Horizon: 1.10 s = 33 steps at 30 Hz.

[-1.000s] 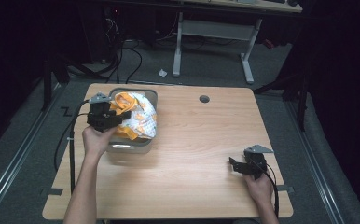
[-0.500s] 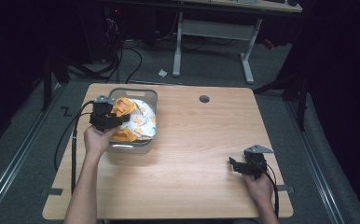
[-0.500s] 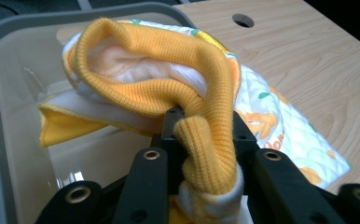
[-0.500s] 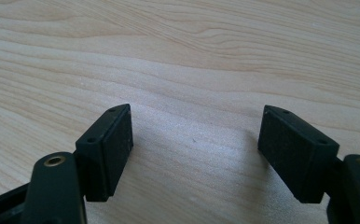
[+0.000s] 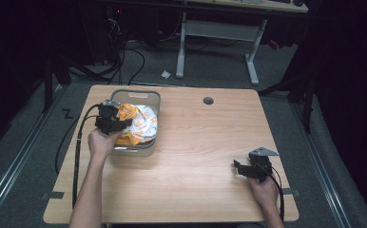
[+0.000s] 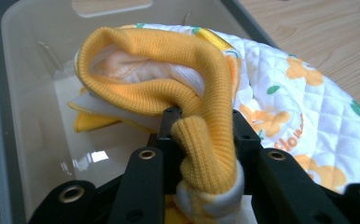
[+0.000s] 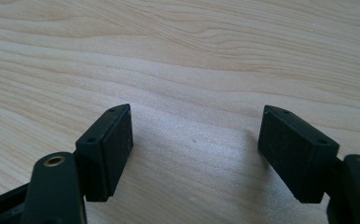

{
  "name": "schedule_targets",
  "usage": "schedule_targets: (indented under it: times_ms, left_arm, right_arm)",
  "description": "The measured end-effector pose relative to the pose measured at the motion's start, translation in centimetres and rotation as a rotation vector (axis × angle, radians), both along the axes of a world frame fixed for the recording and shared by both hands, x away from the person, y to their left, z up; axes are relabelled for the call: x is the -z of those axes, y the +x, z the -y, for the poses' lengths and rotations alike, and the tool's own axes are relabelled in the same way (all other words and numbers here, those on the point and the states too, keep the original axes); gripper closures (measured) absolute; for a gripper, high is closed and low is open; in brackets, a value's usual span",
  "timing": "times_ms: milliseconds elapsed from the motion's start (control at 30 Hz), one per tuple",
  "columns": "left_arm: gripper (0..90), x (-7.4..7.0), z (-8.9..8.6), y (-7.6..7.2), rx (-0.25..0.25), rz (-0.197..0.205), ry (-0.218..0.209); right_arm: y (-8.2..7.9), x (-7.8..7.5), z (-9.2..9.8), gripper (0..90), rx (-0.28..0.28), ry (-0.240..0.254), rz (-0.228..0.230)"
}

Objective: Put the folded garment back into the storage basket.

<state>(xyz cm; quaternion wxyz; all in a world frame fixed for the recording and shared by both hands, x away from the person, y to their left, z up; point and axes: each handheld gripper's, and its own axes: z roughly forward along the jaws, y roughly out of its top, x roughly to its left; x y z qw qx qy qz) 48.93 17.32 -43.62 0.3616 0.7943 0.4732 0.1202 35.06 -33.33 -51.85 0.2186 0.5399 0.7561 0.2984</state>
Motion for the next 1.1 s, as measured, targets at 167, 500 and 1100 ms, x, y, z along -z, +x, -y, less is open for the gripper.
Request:
schedule_targets:
  times_ms: [167,500,1100]
  left_arm:
    - [70.3,0.5,0.1,0.2,-0.018,-0.023,0.024]
    - [50.2,0.7,0.1,0.3,-0.086,-0.025,0.072]
    - [38.9,-1.7,0.7,-2.1,-0.078,0.091,-0.010]
  right_arm:
    - [0.0,0.0,0.0,26.6,0.001,0.001,-0.001]
    - [0.0,0.0,0.0,26.6,0.001,0.001,-0.001]
    - [0.0,0.0,0.0,26.6,0.000,0.000,0.000]
